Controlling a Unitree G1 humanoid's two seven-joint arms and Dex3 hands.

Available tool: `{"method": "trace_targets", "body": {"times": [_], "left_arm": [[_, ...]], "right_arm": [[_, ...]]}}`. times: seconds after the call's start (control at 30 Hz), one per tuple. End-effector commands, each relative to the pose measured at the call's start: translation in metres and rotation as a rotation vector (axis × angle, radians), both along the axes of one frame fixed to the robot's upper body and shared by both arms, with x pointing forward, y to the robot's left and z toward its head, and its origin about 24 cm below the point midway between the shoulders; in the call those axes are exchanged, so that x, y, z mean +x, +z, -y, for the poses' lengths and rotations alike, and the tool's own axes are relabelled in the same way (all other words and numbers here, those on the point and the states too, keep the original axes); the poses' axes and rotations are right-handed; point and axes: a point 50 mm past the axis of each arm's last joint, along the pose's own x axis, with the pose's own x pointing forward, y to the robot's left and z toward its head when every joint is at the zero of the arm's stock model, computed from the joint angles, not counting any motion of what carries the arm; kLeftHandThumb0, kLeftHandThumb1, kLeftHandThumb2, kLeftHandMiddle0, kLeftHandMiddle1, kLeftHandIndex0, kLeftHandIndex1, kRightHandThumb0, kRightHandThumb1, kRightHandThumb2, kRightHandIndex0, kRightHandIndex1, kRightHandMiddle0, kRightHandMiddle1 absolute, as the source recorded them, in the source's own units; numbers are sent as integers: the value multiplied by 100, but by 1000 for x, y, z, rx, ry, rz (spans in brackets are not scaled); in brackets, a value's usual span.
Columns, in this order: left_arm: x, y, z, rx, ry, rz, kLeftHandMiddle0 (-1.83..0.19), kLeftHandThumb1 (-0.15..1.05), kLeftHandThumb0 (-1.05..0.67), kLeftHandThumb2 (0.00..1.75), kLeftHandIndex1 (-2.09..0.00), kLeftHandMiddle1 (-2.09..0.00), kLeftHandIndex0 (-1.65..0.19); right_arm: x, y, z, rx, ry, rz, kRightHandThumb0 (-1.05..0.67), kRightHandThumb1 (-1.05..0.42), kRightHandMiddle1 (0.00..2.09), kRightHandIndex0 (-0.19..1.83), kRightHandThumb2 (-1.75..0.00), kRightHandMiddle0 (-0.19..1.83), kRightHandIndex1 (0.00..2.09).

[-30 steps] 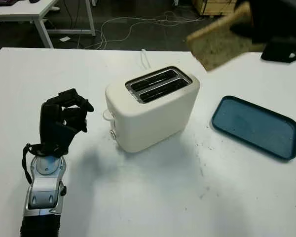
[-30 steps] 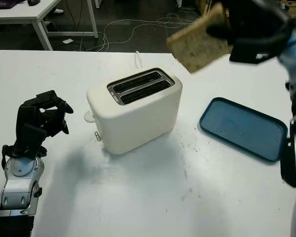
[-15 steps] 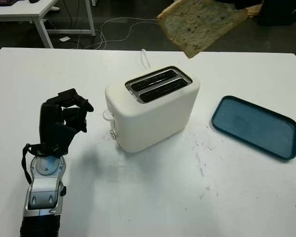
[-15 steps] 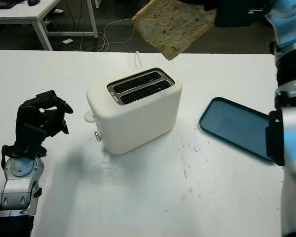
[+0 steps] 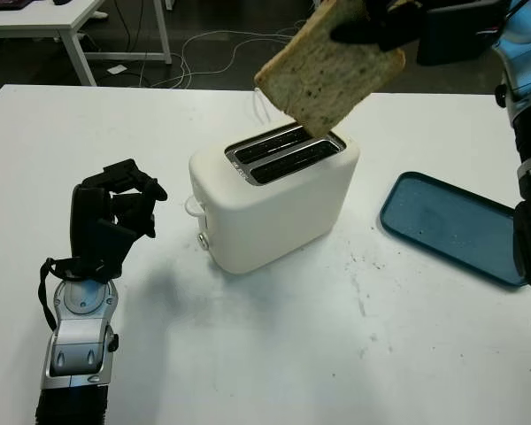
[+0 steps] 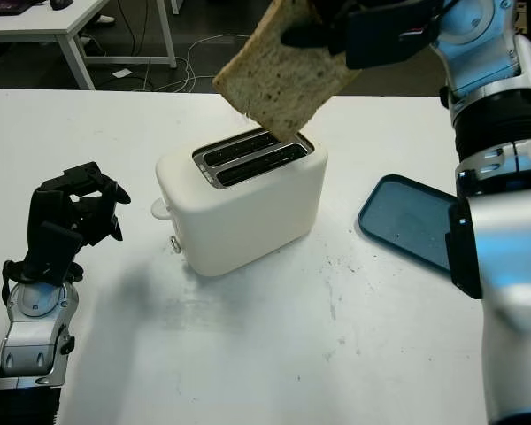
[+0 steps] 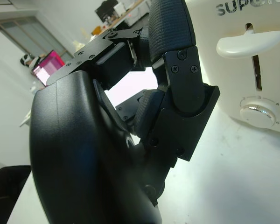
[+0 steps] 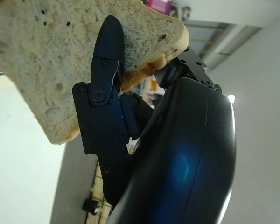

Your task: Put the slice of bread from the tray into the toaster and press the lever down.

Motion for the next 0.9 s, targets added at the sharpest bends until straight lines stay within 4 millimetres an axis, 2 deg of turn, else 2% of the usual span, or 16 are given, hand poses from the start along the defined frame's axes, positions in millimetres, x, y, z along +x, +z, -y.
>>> {"method": "trace_targets", "body": {"times": [0.0,0.2,0.43,0.7,0.87], "left_arm": [[-2,-1,-2,2,8,-1,-142,76,-84,66,-142,-139,-122],[-2,-1,-2,8,10,-1,-142,76,-83,67,-143,-140,-122],[-2,-1,-2,6,11,-3,-142,75,-84,67,-142,-140,-123],[-3,-1,-2,2,10,-5,-141,76,-84,67,-142,-140,-121],[-3,0,-1,11,15,-5,-141,76,-84,67,-142,-139,-121]], "right_arm": [[-2,-4,0,-6,26,-1,-39,-92,175,101,-44,73,175],[-1,-5,3,-21,-2,-14,-44,-92,175,100,-45,73,175],[2,-12,6,-24,2,-105,-43,-92,175,95,-48,68,175],[2,-11,5,-50,2,-120,-42,-92,175,95,-49,70,175],[0,-14,-1,-150,6,-72,-45,-92,175,96,-50,66,175]]}}
